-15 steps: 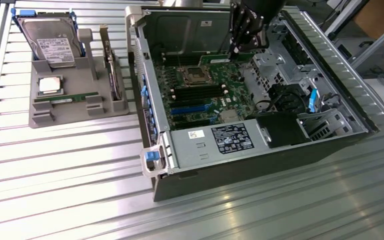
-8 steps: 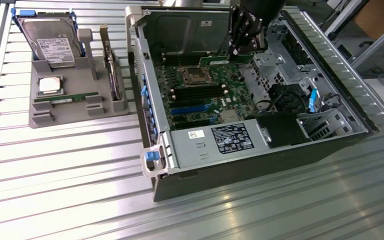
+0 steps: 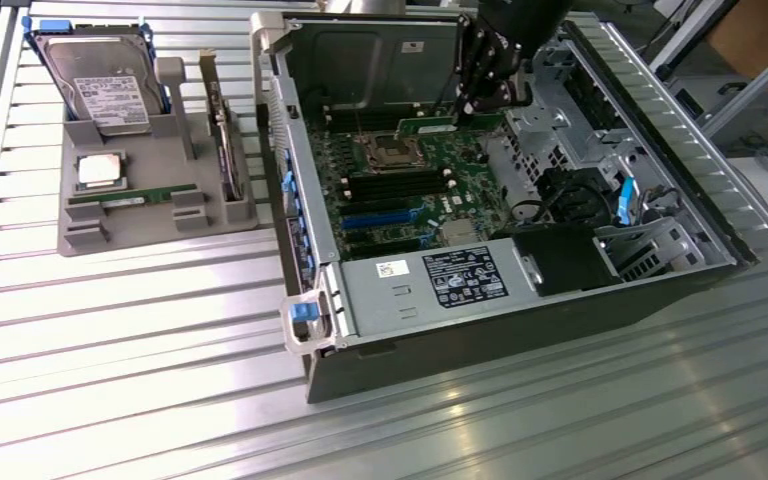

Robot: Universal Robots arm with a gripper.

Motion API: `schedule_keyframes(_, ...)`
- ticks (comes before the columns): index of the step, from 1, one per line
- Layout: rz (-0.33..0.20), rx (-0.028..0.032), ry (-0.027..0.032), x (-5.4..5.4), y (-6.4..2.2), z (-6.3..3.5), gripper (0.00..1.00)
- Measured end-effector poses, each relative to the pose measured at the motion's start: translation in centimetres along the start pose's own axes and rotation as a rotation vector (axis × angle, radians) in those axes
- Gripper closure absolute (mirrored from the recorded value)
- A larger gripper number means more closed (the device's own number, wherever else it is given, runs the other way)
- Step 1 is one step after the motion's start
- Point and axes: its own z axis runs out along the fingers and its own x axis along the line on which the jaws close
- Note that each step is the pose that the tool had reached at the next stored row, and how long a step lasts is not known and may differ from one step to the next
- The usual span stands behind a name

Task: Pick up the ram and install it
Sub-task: 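Insert the ram into the slot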

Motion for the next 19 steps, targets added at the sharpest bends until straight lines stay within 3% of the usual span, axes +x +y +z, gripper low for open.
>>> schedule_keyframes(19,0.000,0.0000,0.0000,0.1,-0.11,1.90,0.88)
